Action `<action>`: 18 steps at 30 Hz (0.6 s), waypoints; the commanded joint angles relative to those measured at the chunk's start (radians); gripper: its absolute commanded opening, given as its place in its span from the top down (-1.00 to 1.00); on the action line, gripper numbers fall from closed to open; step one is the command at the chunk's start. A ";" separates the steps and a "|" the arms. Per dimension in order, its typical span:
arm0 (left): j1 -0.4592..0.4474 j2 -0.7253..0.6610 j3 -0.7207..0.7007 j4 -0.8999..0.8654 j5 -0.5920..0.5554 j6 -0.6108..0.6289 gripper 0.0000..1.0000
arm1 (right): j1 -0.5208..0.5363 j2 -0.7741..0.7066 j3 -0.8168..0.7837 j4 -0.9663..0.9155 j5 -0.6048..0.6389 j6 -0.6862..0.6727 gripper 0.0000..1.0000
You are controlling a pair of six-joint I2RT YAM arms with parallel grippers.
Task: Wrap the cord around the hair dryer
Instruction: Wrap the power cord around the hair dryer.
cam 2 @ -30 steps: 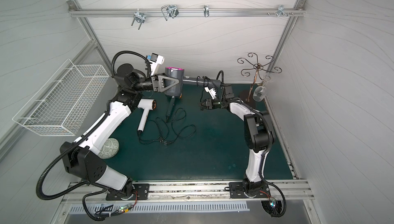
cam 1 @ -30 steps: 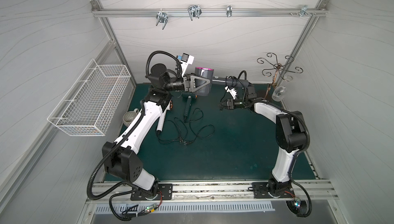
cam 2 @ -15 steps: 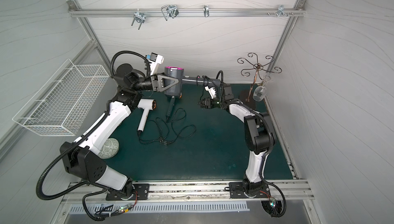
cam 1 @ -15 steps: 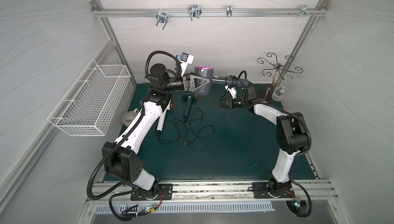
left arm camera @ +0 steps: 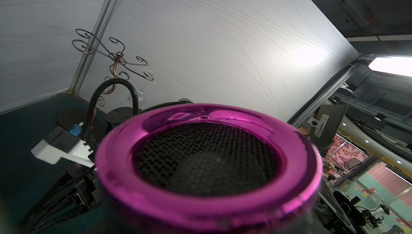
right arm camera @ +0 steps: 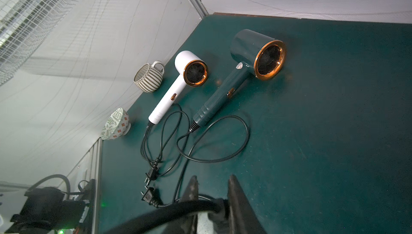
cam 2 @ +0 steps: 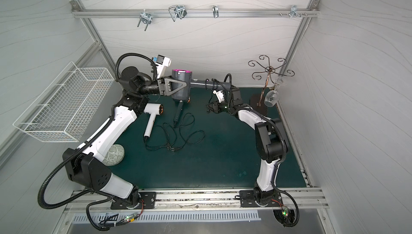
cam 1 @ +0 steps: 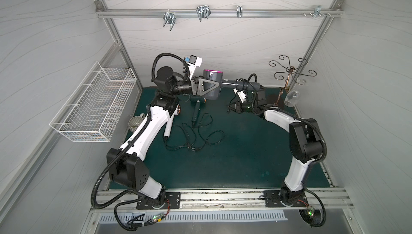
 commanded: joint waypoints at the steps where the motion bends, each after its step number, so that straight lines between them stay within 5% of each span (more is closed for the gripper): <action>1: 0.002 -0.050 0.038 0.108 0.006 -0.017 1.00 | 0.007 -0.040 -0.023 0.044 0.002 0.006 0.67; 8: 0.014 -0.055 0.020 0.110 -0.024 -0.018 1.00 | 0.011 -0.061 -0.056 0.029 -0.001 0.022 0.98; 18: 0.068 -0.030 -0.043 0.221 -0.141 -0.111 1.00 | 0.037 -0.200 -0.245 0.034 0.040 0.064 1.00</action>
